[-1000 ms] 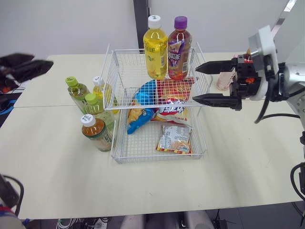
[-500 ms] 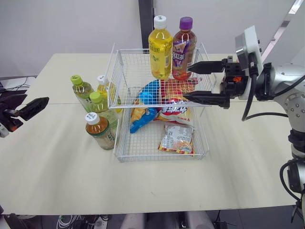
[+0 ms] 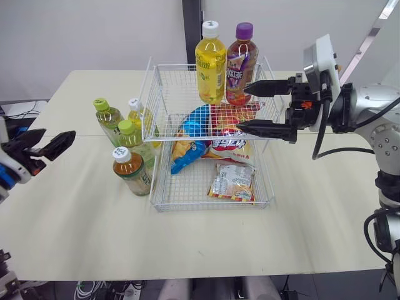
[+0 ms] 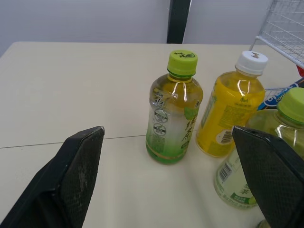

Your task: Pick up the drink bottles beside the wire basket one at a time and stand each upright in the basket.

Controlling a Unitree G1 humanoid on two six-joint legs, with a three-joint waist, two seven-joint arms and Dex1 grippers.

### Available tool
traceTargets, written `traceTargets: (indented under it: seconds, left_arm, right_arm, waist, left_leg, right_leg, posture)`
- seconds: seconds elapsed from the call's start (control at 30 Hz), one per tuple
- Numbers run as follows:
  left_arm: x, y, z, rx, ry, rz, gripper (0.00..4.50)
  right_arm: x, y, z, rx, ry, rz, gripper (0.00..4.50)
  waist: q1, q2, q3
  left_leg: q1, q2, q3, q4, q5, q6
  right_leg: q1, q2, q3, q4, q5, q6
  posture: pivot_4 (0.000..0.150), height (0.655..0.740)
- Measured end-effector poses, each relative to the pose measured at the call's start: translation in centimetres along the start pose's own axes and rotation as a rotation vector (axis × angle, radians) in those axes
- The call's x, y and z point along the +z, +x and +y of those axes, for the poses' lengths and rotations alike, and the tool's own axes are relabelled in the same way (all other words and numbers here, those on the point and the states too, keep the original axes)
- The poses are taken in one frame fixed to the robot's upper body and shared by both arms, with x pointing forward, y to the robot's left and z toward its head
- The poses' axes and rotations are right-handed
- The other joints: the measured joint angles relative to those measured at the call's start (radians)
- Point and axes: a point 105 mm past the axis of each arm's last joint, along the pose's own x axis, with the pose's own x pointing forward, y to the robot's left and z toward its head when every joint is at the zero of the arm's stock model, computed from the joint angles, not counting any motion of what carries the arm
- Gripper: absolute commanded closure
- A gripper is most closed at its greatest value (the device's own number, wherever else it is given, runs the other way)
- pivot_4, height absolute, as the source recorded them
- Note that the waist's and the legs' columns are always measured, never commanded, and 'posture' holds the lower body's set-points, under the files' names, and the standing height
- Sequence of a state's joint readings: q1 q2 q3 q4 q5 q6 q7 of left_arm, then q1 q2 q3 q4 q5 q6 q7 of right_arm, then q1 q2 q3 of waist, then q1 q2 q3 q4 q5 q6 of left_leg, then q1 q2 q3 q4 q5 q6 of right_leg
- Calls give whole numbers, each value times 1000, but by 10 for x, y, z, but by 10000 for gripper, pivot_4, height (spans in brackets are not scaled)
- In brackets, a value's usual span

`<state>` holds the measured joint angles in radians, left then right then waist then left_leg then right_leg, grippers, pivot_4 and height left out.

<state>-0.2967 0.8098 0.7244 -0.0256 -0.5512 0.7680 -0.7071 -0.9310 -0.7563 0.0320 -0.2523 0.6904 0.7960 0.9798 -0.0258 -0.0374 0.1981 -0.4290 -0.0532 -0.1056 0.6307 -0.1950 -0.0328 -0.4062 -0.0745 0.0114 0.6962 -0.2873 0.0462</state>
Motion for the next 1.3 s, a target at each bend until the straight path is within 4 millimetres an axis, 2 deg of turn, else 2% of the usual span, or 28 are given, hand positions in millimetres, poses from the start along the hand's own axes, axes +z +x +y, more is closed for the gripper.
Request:
traceTargets:
  seconds: [0.2, 0.4, 0.53, 0.7, 0.87, 1.1, 1.3]
  left_arm:
    - [3, 38, -12, -32, -15, -29, 386]
    - [9, 65, -7, 5, 8, -52, 386]
    - [5, 79, -5, 10, 7, -32, 386]
    - [1, 87, 0, 23, 11, -21, 386]
    - [-1, 93, 1, 28, 18, -15, 386]
    - [-1, 102, -3, 12, 22, -12, 386]
    - [-3, 113, -11, -14, 26, 1, 386]
  right_arm:
    - [0, 3, 6, 15, -11, -8, 0]
    - [3, 4, 7, 1, -24, -15, 0]
    - [1, 5, 4, -36, -7, 3, 0]
    - [0, 5, 7, -44, 0, 22, 0]
    - [-2, 3, 19, -23, 7, 19, 0]
    - [-15, -6, 31, -24, 38, 21, 0]
    - [-13, -8, 32, -16, 20, -3, 0]
  waist:
    - [-3, -1, 0]
    - [-5, -1, 0]
    - [-6, -1, 0]
    - [-6, -1, 0]
    - [-6, -1, 0]
    - [-5, -1, -1]
    - [-6, -1, -1]
  left_leg:
    - [0, 0, 0, 0, 0, 0]
    - [0, 0, 0, 0, 0, 0]
    - [0, 0, 0, 0, 0, 0]
    - [0, 0, 0, 0, 0, 0]
    - [0, 0, 0, 0, 0, 0]
    - [0, -1, 0, 0, 0, 0]
    - [0, 0, 0, 0, 0, 0]
  right_leg:
    - [0, 0, 0, 0, 0, 1]
    - [-1, 1, 0, 0, 0, 1]
    - [-1, 1, 0, 0, 0, 1]
    - [-1, 1, 0, 0, 0, 1]
    - [-1, 1, 0, 0, 0, 1]
    - [0, 1, -1, 0, 0, 1]
    - [0, 1, -1, 0, 0, 1]
  posture:
    - [1500, 7400]
    - [1500, 7400]
    - [1500, 7400]
    - [1500, 7400]
    - [1500, 7400]
    - [1500, 7400]
    - [1500, 7400]
